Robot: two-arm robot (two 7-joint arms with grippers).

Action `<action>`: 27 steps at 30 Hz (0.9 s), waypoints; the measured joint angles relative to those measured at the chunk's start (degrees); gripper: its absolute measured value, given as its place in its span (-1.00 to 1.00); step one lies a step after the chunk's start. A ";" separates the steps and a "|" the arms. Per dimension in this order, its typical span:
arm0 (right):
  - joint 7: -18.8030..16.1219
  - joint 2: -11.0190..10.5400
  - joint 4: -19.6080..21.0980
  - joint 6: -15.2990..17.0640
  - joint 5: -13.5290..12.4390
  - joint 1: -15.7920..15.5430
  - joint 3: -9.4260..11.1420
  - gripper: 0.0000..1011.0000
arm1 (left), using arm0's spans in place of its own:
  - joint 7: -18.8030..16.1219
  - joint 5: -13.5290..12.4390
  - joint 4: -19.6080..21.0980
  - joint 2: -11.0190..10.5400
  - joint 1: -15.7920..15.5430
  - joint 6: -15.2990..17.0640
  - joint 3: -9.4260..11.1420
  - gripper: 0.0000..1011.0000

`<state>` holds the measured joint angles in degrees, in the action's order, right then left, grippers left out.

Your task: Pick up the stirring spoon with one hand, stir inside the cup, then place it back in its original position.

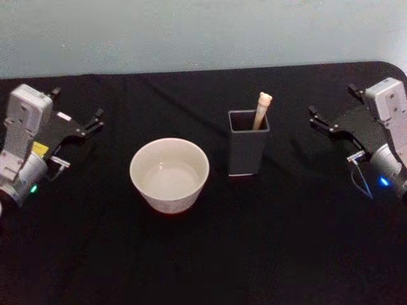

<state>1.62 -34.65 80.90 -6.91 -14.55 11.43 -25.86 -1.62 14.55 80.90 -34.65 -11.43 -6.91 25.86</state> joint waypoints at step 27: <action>-11.84 -2.83 9.86 3.71 -9.28 -4.87 4.48 0.98 | 0.00 0.00 0.00 0.00 0.00 0.00 0.00 0.98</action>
<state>-10.22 -37.48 90.75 -3.19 -23.83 6.57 -21.38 -1.62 14.55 80.90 -34.65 -11.43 -6.91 25.86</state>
